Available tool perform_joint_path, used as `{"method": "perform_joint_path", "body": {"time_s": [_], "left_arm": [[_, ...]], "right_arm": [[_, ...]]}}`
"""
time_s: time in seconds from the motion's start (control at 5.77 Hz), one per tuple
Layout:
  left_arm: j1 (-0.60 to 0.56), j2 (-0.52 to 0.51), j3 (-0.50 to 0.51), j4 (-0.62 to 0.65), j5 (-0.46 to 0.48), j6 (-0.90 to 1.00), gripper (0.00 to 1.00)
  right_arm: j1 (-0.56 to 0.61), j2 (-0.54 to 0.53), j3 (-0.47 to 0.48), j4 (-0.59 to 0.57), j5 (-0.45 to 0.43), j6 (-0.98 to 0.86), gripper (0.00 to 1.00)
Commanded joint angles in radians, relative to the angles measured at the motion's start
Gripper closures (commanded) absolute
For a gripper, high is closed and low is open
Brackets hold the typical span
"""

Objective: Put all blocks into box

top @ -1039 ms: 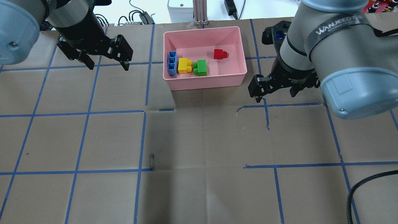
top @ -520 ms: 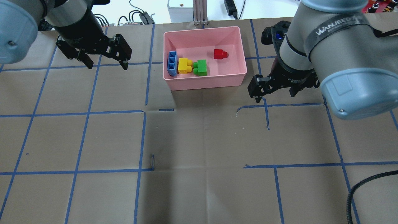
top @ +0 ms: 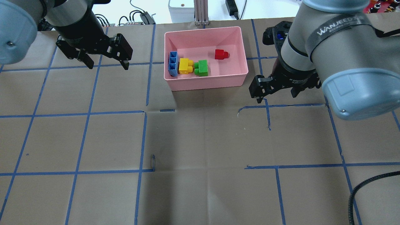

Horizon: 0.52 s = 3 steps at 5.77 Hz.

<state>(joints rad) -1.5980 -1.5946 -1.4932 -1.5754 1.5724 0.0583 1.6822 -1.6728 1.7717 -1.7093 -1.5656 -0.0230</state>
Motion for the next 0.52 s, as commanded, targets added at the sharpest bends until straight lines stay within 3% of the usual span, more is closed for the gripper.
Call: {"method": "perform_joint_path", "body": {"time_s": [0.0, 0.35], "left_arm": [[0.001, 0.001, -0.001, 0.0, 0.001, 0.0, 0.01], [0.015, 0.001, 0.002, -0.005, 0.0, 0.0, 0.01]], "right_arm": [[0.001, 0.001, 0.0, -0.001, -0.001, 0.0, 0.0], [-0.001, 0.001, 0.014, -0.001, -0.004, -0.008, 0.0]]}}
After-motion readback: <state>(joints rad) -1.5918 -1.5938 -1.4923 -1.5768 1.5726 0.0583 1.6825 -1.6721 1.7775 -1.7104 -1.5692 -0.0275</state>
